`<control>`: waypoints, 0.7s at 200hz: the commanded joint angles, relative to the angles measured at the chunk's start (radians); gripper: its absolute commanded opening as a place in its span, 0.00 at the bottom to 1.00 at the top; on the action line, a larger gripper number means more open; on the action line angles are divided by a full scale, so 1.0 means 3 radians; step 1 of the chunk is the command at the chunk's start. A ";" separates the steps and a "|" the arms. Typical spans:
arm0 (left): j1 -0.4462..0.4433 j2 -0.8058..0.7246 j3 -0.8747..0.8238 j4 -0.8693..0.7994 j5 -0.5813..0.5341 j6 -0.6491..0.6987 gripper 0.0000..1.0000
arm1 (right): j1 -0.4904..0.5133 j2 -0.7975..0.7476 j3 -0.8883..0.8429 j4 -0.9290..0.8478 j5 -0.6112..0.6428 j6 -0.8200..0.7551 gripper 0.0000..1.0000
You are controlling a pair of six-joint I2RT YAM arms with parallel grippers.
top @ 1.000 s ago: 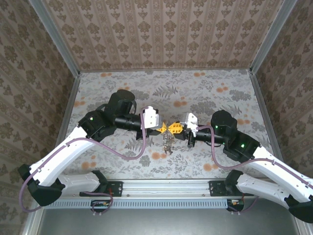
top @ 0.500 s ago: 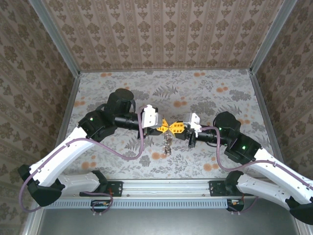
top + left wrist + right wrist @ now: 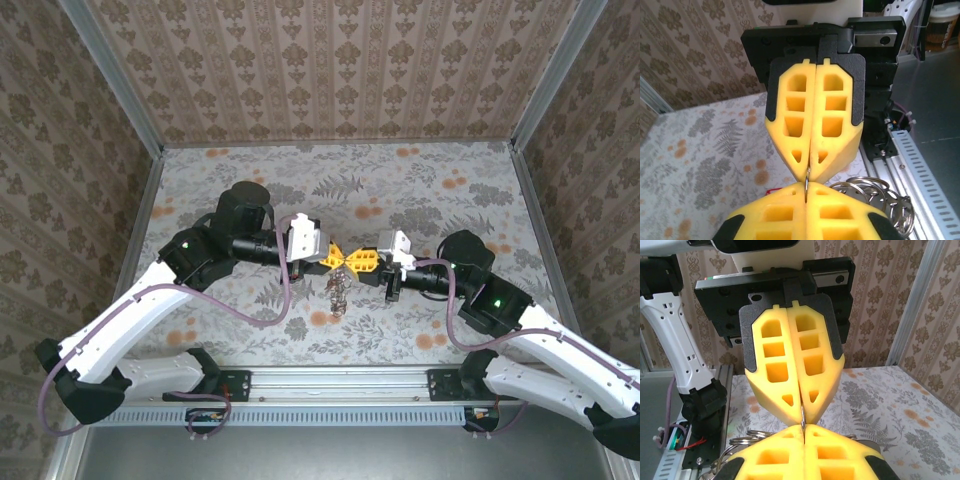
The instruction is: Put the keys on the keyring
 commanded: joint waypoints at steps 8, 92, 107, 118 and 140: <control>0.0015 -0.0045 -0.0032 0.0077 0.0056 -0.0007 0.00 | 0.0022 -0.0068 -0.0010 0.0260 -0.0135 0.0087 0.00; 0.0031 -0.0207 -0.0229 0.0051 -0.0256 0.0086 0.00 | 0.0022 -0.0361 0.0123 -0.0944 0.0905 0.0277 0.63; 0.0044 -0.0233 -0.0272 0.0048 -0.0256 0.0075 0.00 | 0.0016 -0.0411 0.0181 -0.1284 0.1352 0.0405 0.66; 0.0055 -0.0262 -0.0329 0.0091 -0.0357 0.0024 0.00 | -0.0007 -0.0355 0.0254 -0.1544 0.1670 0.0501 0.66; 0.0081 -0.0360 -0.0574 0.0271 -0.0336 -0.0109 0.00 | -0.0225 0.0068 0.0489 -0.2190 0.2058 0.0866 0.64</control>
